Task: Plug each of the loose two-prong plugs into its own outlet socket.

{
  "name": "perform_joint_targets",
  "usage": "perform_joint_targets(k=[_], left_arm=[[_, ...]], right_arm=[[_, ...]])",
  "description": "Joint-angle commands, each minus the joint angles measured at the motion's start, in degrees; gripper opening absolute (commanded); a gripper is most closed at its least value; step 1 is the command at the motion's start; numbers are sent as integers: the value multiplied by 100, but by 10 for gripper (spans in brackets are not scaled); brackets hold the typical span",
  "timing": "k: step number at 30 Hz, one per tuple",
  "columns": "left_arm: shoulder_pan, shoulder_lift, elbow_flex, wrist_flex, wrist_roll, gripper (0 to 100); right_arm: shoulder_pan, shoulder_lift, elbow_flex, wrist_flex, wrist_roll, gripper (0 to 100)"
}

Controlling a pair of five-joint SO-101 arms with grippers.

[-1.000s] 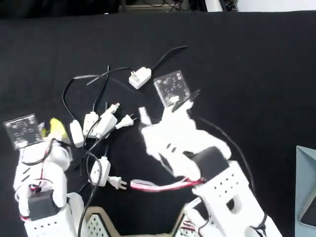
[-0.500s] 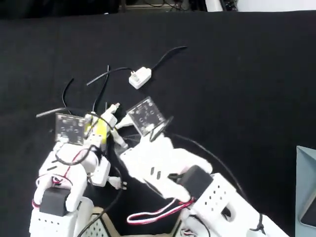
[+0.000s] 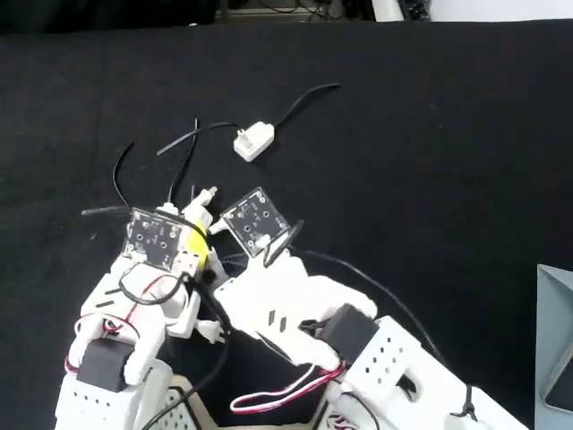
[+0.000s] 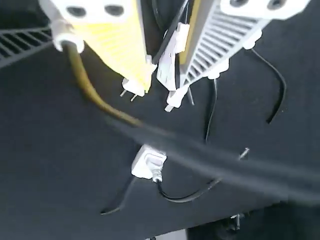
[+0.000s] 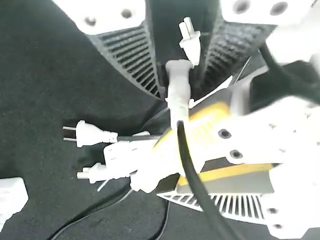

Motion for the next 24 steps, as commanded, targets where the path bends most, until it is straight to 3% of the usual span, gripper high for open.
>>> perform_joint_targets(k=[1,12,17,20,24], left_arm=[[400,-123,-207,396,-158,105],[1007,-413,-127,765,-431,105],[980,-413,-171,765,-431,105],[505,-413,-347,765,-431,108],[-690,-413,-576,756,-396,109]], right_arm=[[-105,-92,84,-105,62,11],[-105,-92,259,-105,62,11],[-105,-92,356,-97,62,11],[-18,-127,356,-79,62,11],[730,-127,321,-114,62,11]])
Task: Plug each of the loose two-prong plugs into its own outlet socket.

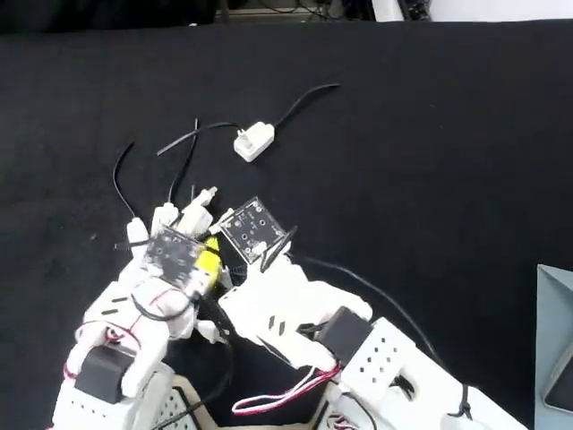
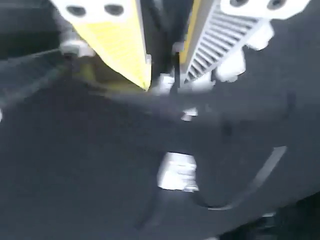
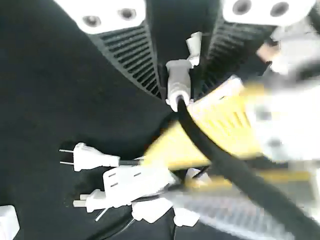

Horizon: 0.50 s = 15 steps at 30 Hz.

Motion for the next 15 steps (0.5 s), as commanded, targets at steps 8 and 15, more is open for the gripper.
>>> perform_joint_targets(k=[8,15], left_arm=[[-2211,158,-435,88,-44,105],[-1930,1925,-1200,176,-53,109]], right_arm=[[2356,-92,-330,-343,440,12],[3051,-84,-163,-853,440,12]])
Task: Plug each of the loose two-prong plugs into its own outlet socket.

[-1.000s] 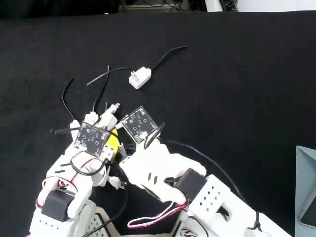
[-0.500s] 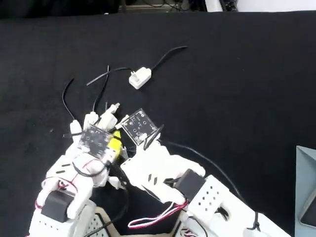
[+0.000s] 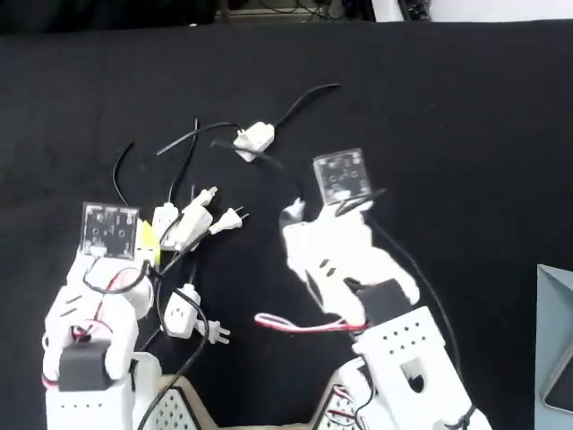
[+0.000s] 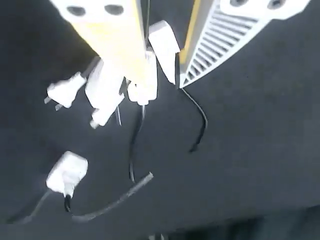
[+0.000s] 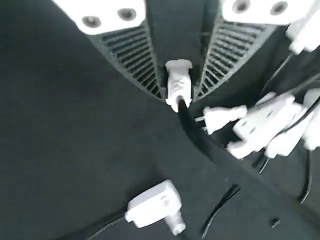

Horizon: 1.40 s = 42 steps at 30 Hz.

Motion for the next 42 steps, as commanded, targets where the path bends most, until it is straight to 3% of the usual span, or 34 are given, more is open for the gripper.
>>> perform_joint_targets(k=[1,8,14,23,34,39,42], left_arm=[[180,1424,-848,70,-132,109],[637,3314,-1675,774,-1160,127],[585,4141,-1798,791,-862,321],[646,6031,-2976,-536,-440,302],[1130,8870,-4233,-1073,-457,216],[1121,9503,-4567,-1081,-457,209],[1130,9565,-4629,-1081,-457,141]], right_arm=[[325,-84,-66,-466,79,12],[334,-84,470,-1196,527,12],[334,-84,488,-1204,563,12],[334,-84,514,-1187,563,12],[334,-84,514,-1178,563,12],[334,-84,514,-1178,571,12],[334,-84,514,-1178,571,12]])
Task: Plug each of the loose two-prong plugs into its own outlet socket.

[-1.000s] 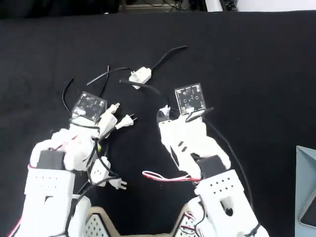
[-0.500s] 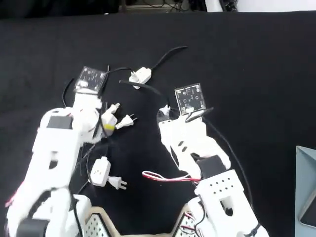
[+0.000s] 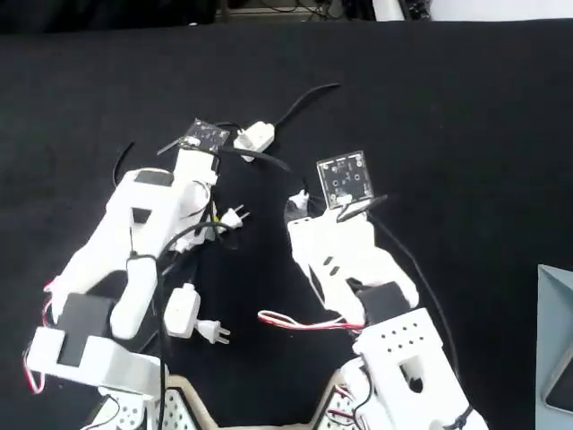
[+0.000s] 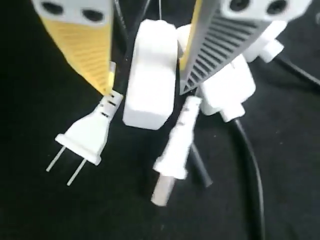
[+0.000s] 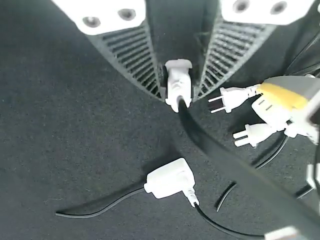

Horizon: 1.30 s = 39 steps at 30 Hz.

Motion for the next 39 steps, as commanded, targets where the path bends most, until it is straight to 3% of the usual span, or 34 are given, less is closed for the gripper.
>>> perform_joint_targets(k=[1,5,23,34,39], left_arm=[[75,44,-312,-97,18,113],[57,-193,-321,-70,18,29],[-22,-4018,-321,1055,26,29],[-1684,-5301,-1305,1055,44,29],[-1675,-5705,-1420,1169,44,29]], right_arm=[[70,-84,-13,-88,53,12],[70,-84,-13,-88,53,12],[79,-92,-13,-70,53,12],[79,-92,-13,-70,53,12],[290,-101,-48,-70,53,12]])
